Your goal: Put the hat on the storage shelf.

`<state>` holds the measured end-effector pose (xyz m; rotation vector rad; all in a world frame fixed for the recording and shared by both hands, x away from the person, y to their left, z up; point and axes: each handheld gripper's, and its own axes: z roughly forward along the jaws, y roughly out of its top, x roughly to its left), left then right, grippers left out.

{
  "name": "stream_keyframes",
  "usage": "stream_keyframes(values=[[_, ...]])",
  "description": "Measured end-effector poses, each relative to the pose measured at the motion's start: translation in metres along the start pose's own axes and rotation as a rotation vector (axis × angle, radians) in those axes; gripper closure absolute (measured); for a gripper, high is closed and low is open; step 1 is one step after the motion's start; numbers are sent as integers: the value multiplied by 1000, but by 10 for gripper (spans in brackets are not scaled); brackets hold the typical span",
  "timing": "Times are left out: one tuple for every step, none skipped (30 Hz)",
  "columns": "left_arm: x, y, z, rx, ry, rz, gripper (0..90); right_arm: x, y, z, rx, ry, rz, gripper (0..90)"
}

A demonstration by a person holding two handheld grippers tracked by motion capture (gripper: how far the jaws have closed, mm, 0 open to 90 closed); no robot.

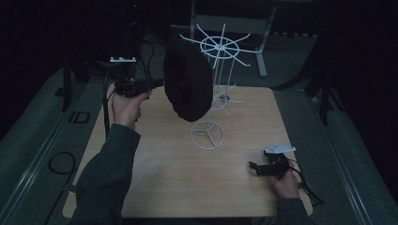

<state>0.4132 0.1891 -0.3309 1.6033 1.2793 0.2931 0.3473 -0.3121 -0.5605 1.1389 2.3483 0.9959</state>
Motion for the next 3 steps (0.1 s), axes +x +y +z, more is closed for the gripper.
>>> stream_keyframes(values=[[-1, 0, -2, 0, 9, 12, 527, 0, 0, 0, 0, 0, 0, 136], [-1, 0, -2, 0, 9, 12, 526, 0, 0, 0, 0, 0, 0, 136], [-3, -1, -5, 0, 26, 34, 525, 0, 0, 0, 0, 0, 0, 136]])
